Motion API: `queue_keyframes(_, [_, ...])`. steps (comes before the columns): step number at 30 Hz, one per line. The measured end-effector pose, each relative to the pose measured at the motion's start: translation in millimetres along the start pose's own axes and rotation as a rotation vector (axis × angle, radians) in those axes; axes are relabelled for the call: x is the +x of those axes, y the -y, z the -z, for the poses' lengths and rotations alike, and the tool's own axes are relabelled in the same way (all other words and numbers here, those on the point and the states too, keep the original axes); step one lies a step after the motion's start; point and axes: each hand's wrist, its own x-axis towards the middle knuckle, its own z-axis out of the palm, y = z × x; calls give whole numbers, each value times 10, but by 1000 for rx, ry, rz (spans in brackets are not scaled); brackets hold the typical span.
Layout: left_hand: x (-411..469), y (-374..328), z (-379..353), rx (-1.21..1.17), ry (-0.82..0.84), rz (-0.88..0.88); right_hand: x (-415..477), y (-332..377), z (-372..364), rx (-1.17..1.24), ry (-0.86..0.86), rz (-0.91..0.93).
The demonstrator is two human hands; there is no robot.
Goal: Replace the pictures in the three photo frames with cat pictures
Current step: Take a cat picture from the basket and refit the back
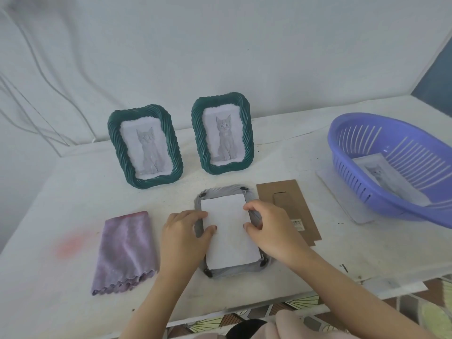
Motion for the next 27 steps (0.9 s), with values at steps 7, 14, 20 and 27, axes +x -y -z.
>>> queue_keyframes(7, [30, 5, 24, -466, 75, 295, 17, -38, -6, 69, 22, -26])
queue_keyframes(14, [86, -8, 49, -592, 138, 292, 24, -57, 0, 103, 29, -37])
queue_keyframes(20, [91, 53, 14, -700, 108, 314, 50, -41, 37, 177, 22, -57])
queue_keyframes(27, [78, 93, 13, -730, 110, 315, 95, -15, 48, 191, -31, -73])
